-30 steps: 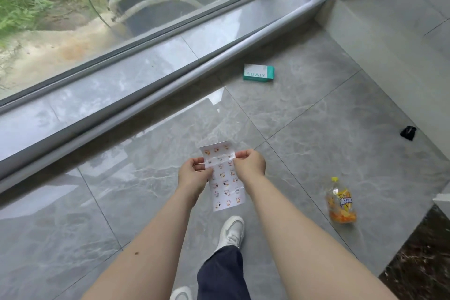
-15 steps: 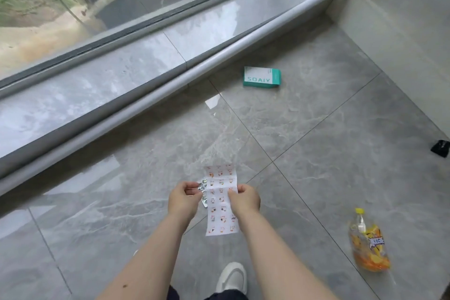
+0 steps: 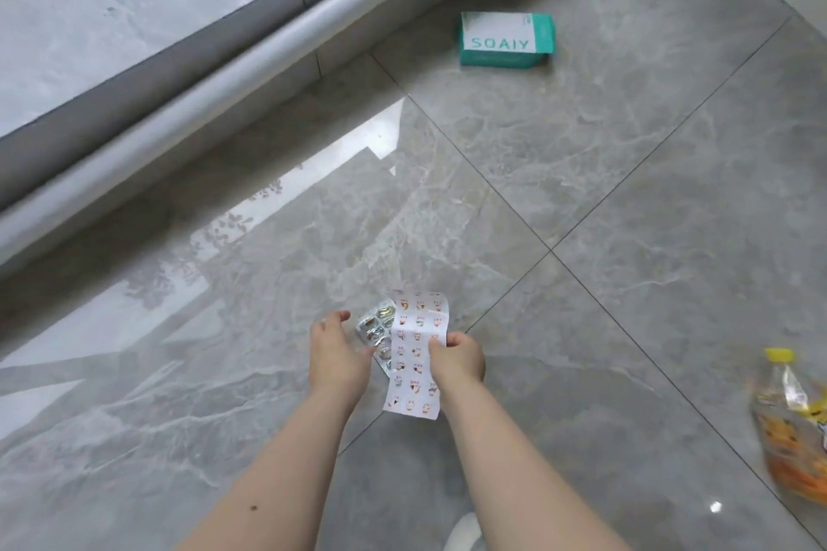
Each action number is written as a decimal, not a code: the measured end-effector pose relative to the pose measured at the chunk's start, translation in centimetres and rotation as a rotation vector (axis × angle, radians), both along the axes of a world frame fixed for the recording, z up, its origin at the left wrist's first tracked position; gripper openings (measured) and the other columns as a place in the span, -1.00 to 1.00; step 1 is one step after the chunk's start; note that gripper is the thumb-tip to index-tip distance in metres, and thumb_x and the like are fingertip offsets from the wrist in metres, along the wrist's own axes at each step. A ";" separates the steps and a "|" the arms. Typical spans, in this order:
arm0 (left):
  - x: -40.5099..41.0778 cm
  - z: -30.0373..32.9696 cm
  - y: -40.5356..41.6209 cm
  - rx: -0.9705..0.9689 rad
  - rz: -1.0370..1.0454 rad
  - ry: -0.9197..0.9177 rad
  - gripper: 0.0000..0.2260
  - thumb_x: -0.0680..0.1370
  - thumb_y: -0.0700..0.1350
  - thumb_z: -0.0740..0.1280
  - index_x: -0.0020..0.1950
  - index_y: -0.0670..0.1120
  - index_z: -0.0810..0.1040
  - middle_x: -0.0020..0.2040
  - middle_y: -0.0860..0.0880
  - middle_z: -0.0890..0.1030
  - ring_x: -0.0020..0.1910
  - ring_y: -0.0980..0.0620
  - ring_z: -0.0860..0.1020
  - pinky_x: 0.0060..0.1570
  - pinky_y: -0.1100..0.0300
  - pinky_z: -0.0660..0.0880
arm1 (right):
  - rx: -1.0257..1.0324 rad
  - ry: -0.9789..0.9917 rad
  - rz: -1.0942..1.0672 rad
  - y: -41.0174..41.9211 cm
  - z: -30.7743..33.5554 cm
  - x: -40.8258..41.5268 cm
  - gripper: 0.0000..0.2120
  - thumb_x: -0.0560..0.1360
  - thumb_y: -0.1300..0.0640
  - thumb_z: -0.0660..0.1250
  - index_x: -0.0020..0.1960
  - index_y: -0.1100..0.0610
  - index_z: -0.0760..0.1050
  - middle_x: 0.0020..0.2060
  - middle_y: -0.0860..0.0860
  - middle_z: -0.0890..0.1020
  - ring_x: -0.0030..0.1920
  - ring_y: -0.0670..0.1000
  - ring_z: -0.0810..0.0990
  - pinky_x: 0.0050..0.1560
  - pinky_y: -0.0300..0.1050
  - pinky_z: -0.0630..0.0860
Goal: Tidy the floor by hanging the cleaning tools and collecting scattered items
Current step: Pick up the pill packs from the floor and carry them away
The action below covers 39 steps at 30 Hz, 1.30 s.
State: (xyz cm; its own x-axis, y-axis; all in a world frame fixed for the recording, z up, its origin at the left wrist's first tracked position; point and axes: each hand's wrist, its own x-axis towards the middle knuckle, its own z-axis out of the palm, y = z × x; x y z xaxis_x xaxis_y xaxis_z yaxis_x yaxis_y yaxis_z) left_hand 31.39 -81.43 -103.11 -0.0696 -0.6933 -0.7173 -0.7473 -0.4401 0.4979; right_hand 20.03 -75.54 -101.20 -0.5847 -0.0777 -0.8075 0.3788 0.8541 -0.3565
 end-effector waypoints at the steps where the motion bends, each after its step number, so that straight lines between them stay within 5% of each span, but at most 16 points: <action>1: -0.1 -0.6 0.0 -0.007 -0.007 -0.003 -0.49 0.47 -0.22 0.42 0.38 -0.13 0.35 0.37 -0.13 0.32 0.25 -0.14 0.48 0.22 -0.03 0.47 | 0.005 -0.003 -0.016 0.1 -0.8 0.1 -0.90 0.55 0.21 0.24 -0.12 0.17 0.50 0.02 0.16 0.66 -0.14 0.08 0.54 -0.16 -0.17 0.43; 8: -0.9 -3.8 0.3 -0.059 -0.045 -0.004 -0.58 0.46 -0.23 0.40 0.29 -0.15 0.39 0.27 -0.11 0.33 0.13 -0.11 0.50 0.18 0.07 0.46 | 0.047 -0.067 -0.170 0.2 -4.7 1.9 -0.93 0.52 0.20 0.26 -0.13 0.13 0.48 -0.01 0.14 0.67 -0.13 0.11 0.59 -0.08 -0.05 0.56; 14: -1.8 -5.0 0.1 -0.023 0.064 0.008 -0.90 0.51 -0.25 0.31 -0.02 -0.12 0.44 -0.16 0.02 0.47 -0.16 -0.01 0.47 -0.27 0.24 0.39 | 0.035 -0.098 -0.302 -0.1 -5.4 2.0 -0.87 0.49 0.27 0.24 -0.06 0.19 0.55 -0.06 0.17 0.66 -0.16 0.14 0.61 -0.13 -0.03 0.59; 20: -1.8 -2.7 -0.4 0.062 0.171 0.077 -0.85 0.55 -0.25 0.29 0.10 -0.20 0.50 -0.17 -0.03 0.54 -0.23 0.02 0.51 -0.36 0.29 0.38 | 0.015 -0.085 -0.297 -0.7 -2.6 1.5 -0.84 0.52 0.27 0.25 0.05 0.27 0.55 0.04 0.20 0.65 -0.06 0.14 0.63 0.04 0.05 0.61; 24: -2.0 1.7 -1.0 0.043 0.185 0.093 -0.83 0.55 -0.23 0.30 0.13 -0.21 0.53 -0.15 -0.01 0.52 -0.18 0.01 0.50 -0.23 0.22 0.39 | 0.016 -0.083 -0.279 -1.3 2.2 1.1 -0.89 0.53 0.24 0.26 -0.01 0.24 0.53 0.03 0.19 0.65 0.03 0.20 0.65 0.08 0.10 0.61; 32: -4.1 13.8 -2.9 -0.039 0.240 0.130 -0.80 0.54 -0.23 0.25 0.16 -0.19 0.48 0.05 -0.09 0.56 0.02 -0.09 0.55 0.04 0.08 0.49 | -0.070 -0.019 -0.299 -3.4 14.3 -1.0 -0.93 0.51 0.25 0.26 -0.13 0.17 0.51 -0.06 0.17 0.65 -0.15 0.14 0.60 0.01 0.07 0.63; 39: -8.5 27.5 -7.5 -0.136 0.227 0.243 -0.88 0.54 -0.16 0.28 0.07 -0.11 0.46 -0.06 -0.02 0.53 -0.17 0.04 0.50 -0.28 0.21 0.40 | -0.195 0.049 -0.316 -6.8 27.2 -5.0 -0.91 0.50 0.25 0.27 -0.17 0.16 0.51 -0.10 0.13 0.65 -0.11 0.13 0.64 -0.10 -0.03 0.63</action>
State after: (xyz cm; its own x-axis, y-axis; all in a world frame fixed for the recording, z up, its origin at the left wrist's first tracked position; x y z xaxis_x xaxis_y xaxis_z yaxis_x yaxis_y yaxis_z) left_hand 22.91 -88.88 -75.65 -0.0599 -0.7988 -0.5987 -0.4911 -0.4986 0.7143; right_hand 15.07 -82.32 -73.97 -0.6422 -0.0372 -0.7656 0.5910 0.6121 -0.5254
